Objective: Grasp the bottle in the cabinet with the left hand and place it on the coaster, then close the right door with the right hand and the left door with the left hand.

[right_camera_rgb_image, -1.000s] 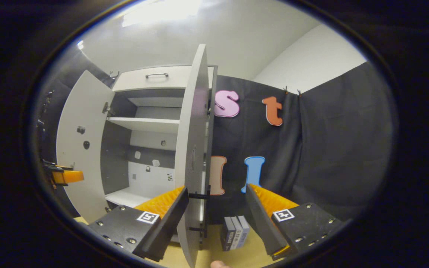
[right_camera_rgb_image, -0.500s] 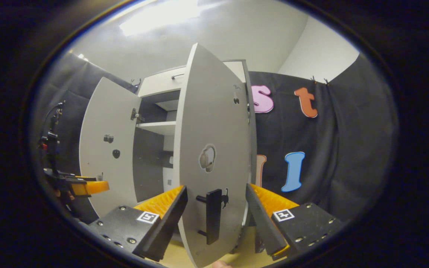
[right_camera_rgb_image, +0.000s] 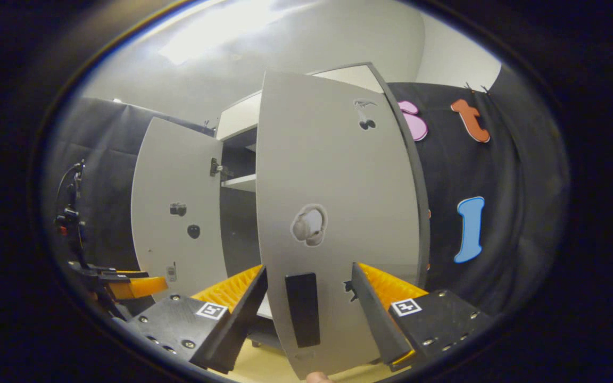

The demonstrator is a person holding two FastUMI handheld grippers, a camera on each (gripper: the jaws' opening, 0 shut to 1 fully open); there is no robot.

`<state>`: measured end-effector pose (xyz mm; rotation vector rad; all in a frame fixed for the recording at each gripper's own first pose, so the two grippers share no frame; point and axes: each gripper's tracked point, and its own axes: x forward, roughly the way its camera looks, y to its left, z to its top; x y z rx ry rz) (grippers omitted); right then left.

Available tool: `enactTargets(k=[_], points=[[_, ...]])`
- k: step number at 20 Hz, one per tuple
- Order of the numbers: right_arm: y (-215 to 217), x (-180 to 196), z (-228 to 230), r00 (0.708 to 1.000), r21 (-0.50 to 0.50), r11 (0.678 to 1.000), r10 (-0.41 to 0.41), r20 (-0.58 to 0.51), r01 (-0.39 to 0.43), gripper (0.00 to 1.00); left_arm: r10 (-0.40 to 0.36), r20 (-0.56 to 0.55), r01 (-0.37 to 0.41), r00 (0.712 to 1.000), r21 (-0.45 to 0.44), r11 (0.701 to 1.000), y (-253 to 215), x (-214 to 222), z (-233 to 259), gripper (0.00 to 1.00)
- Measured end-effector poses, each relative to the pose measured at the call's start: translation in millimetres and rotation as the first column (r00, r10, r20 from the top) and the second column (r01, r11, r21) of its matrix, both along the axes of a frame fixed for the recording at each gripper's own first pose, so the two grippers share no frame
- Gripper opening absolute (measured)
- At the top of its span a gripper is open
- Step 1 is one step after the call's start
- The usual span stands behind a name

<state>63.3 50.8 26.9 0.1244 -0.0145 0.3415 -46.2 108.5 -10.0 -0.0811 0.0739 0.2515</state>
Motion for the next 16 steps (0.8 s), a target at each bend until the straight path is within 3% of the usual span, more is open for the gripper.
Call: enactTargets(k=[8,9,16], points=[[0,4,2,1.000,0.016,1.000,0.015,0.009,-0.015,0.93,0.009,0.006,-0.009,1.000,0.022,1.000,-5,-3,4,0.96],[2,5,1,1.000,0.020,1.000,0.019,0.009,-0.020,0.93,0.006,0.006,-0.006,1.000,0.024,1.000,-7,-3,4,0.93],[41,15,-8,0.995,0.026,0.995,0.096,-0.010,-0.096,0.96,-0.002,-0.004,0.002,1.000,0.033,0.999,-14,-7,-3,0.94]])
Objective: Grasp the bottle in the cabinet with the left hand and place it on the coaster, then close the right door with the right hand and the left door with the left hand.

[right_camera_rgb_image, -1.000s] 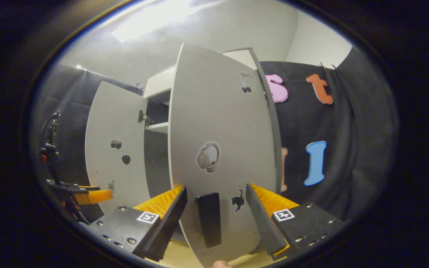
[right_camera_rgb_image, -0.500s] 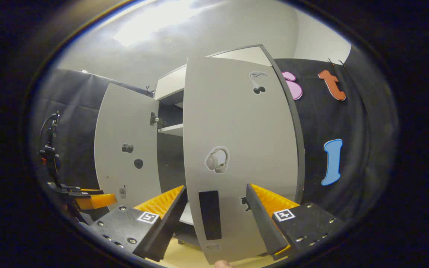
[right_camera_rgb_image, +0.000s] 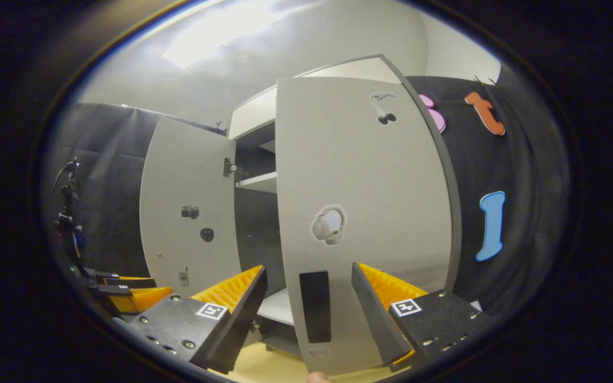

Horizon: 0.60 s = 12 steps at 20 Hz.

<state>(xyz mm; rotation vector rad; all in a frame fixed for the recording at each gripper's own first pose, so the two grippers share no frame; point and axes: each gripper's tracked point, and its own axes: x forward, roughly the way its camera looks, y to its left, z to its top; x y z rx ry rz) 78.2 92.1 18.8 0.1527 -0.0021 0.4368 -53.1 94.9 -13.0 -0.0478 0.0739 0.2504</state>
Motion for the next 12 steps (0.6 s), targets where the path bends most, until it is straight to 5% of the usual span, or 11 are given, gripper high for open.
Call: enactTargets(k=[12], points=[[13,-17,-6,1.000,-0.045,0.999,0.013,0.015,-0.012,0.96,0.009,0.000,-0.009,1.000,-0.006,1.000,12,-6,-8,0.97]])
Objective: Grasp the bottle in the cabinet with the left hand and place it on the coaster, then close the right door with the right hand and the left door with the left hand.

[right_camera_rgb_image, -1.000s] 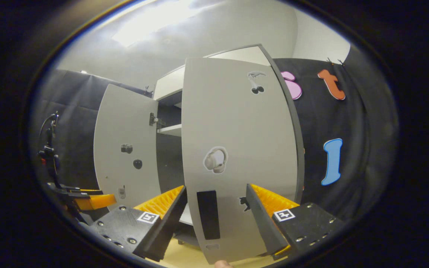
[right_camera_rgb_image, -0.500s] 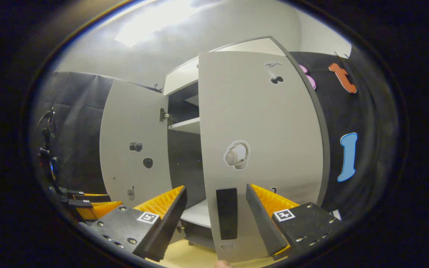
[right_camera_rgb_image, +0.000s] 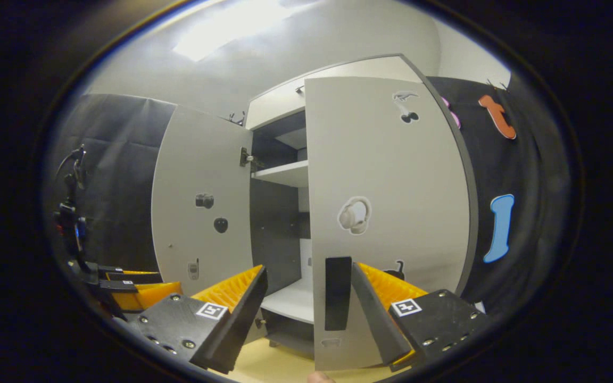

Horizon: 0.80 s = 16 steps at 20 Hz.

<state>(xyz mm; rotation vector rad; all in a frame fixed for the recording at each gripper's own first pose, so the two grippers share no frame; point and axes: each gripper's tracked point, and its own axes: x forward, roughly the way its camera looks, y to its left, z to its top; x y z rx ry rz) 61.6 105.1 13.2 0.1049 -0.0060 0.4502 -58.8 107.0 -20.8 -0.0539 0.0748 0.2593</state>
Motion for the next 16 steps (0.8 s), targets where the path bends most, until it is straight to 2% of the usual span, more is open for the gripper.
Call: enactTargets(k=[1,2,4,9,10,13,14,16], points=[[-3,-3,2,1.000,-0.002,1.000,-0.011,0.006,0.011,0.96,0.001,0.005,-0.001,1.000,0.003,1.000,0,-3,1,0.93],[-7,-6,4,1.000,-0.006,1.000,-0.020,0.010,0.020,0.96,0.000,0.010,0.000,1.000,0.005,1.000,0,-4,3,0.97],[-14,-11,8,0.999,-0.012,0.999,-0.039,0.021,0.039,0.96,-0.004,0.021,0.004,1.000,0.009,1.000,1,-8,6,0.93],[-30,-25,11,0.995,-0.037,0.995,-0.087,0.039,0.089,0.96,-0.009,0.040,0.008,0.999,0.018,1.000,7,-15,14,0.93],[-32,-26,12,0.995,-0.045,0.995,-0.092,0.042,0.094,0.96,-0.003,0.041,0.002,0.999,0.022,1.000,9,-17,14,0.96],[-33,-29,9,0.994,-0.063,0.993,-0.099,0.047,0.102,0.96,0.025,0.068,-0.027,0.997,0.032,0.999,20,-24,27,0.97],[-32,-31,8,0.994,-0.064,0.993,-0.097,0.046,0.100,0.96,0.040,0.080,-0.043,0.996,0.036,0.998,26,-27,33,0.93],[-29,-30,6,0.995,-0.062,0.993,-0.093,0.043,0.096,0.96,0.080,0.108,-0.086,0.991,0.052,0.995,43,-34,44,0.97]])
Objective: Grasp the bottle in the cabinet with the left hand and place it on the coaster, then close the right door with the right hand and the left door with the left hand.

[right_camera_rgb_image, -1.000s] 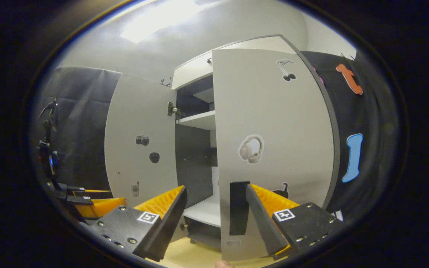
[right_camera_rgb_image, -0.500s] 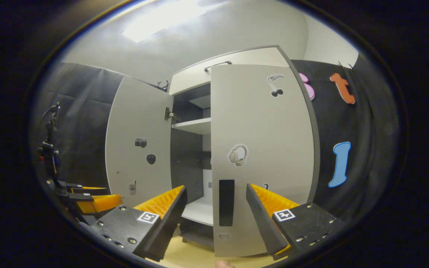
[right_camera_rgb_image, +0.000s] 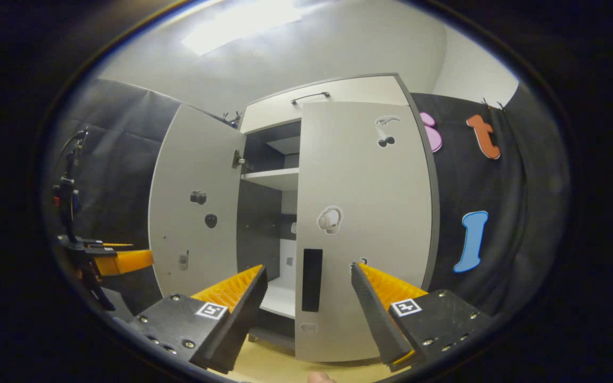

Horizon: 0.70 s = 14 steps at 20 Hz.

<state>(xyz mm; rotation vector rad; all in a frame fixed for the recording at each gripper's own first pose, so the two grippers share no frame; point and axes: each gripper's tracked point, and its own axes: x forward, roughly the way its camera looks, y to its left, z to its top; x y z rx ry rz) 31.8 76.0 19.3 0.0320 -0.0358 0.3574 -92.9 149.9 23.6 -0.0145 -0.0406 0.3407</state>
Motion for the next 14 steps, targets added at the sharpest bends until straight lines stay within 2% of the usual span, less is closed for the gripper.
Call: enactTargets(k=[1,2,5,6,7,10,14], points=[[1,2,0,1.000,0.002,1.000,0.001,-0.003,-0.001,0.96,0.024,0.007,-0.025,1.000,0.011,1.000,10,-4,5,0.92],[3,3,-2,1.000,0.004,1.000,0.004,-0.007,-0.004,0.93,0.049,0.014,-0.050,0.999,0.025,0.998,22,-8,8,0.93],[10,6,-13,0.999,-0.003,1.000,0.011,-0.036,-0.011,0.93,0.116,0.013,-0.117,0.993,0.056,0.992,53,-14,11,0.92],[11,7,-18,0.999,-0.011,1.000,0.008,-0.045,-0.008,0.96,0.132,0.010,-0.132,0.991,0.061,0.989,63,-14,10,0.96],[11,9,-22,0.999,-0.018,1.000,0.003,-0.051,-0.003,0.96,0.145,0.006,-0.145,0.989,0.062,0.988,71,-13,8,0.93],[13,15,-32,0.997,-0.033,0.999,-0.018,-0.070,0.015,0.96,0.160,-0.004,-0.159,0.987,0.052,0.986,90,-4,3,0.92],[13,23,-38,0.996,-0.037,0.998,-0.059,-0.074,0.056,0.96,0.139,-0.016,-0.138,0.990,0.046,0.989,105,14,-2,0.93]])
